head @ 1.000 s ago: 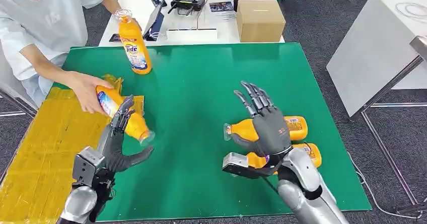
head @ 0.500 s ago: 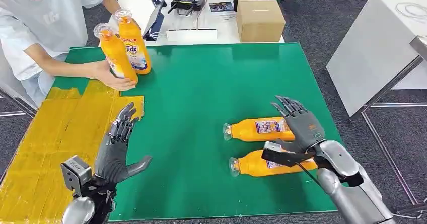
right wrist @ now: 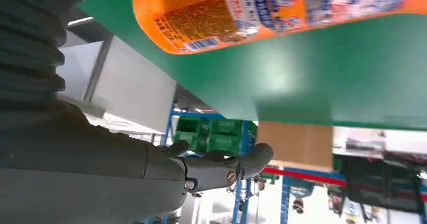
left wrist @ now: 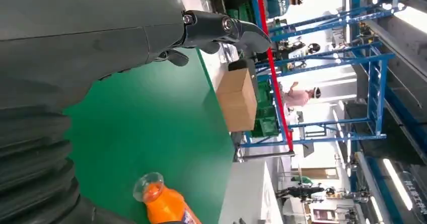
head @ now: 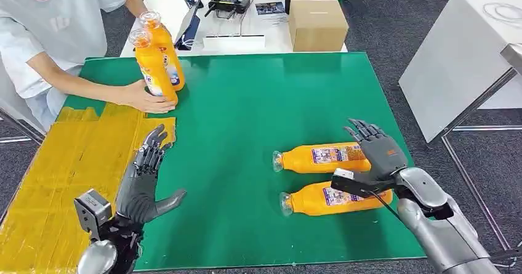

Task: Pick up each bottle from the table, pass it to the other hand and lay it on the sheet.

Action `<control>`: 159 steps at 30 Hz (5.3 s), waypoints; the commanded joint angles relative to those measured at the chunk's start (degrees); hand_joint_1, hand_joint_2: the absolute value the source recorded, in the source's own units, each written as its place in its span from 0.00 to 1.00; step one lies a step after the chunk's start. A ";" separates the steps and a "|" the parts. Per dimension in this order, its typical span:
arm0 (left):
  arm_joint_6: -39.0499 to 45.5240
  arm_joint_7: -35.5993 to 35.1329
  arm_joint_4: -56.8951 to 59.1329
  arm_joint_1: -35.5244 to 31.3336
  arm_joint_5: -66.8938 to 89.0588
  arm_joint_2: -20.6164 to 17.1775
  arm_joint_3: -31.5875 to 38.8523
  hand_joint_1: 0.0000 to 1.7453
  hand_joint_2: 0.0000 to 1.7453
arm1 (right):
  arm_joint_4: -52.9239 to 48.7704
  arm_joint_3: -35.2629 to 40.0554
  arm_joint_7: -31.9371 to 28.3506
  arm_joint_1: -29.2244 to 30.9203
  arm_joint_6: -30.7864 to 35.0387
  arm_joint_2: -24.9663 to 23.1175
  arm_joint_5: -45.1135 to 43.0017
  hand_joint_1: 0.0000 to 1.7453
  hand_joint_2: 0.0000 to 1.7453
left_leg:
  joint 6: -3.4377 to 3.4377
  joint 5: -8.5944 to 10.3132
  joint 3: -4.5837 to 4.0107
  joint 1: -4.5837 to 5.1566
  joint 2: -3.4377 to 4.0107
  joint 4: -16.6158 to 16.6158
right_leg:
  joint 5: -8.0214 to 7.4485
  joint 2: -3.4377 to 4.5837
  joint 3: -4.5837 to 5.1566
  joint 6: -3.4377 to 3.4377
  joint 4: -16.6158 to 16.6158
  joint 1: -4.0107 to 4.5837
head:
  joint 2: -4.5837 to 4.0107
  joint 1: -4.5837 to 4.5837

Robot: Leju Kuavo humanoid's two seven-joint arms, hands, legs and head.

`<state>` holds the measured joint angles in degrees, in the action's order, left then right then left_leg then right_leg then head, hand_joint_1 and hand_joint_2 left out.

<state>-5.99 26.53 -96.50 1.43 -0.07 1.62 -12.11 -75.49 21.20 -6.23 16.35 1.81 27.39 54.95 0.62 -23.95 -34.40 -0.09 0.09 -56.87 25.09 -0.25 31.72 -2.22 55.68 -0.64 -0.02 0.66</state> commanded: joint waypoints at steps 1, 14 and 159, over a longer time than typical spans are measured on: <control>-0.24 -0.48 4.51 -2.46 -0.48 0.50 -0.46 0.00 1.00 | 11.00 3.27 0.24 5.97 0.26 -3.44 0.84 0.00 1.00 | -0.04 -0.09 0.32 -0.09 0.11 0.08 | 0.00 0.14 -0.33 0.07 -0.16 0.09 | 0.00 0.00; -0.45 -1.01 7.10 -3.19 -0.60 0.45 -1.88 0.00 1.00 | 19.98 6.51 0.47 12.55 -0.22 -6.27 2.48 0.00 1.00 | -0.02 -0.06 0.25 -0.03 0.14 0.05 | 0.00 0.16 -0.21 0.05 -0.08 0.03 | 0.00 0.02; -1.23 -2.54 12.80 -11.21 -7.77 -1.41 -13.71 0.00 1.00 | 17.05 16.41 -7.37 4.78 -12.10 -30.85 -55.08 0.98 1.00 | -0.05 -0.02 0.18 -0.07 0.03 0.06 | 0.02 0.03 -0.16 0.04 -0.05 0.05 | 0.00 0.00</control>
<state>-7.74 23.39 -86.38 -8.25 -8.98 1.79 -22.62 -64.37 34.56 -13.94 17.35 -12.06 -3.54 -1.14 0.59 -23.92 -34.40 -0.14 0.09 -56.87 25.08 -0.27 31.74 -2.23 55.70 -0.62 -0.02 0.66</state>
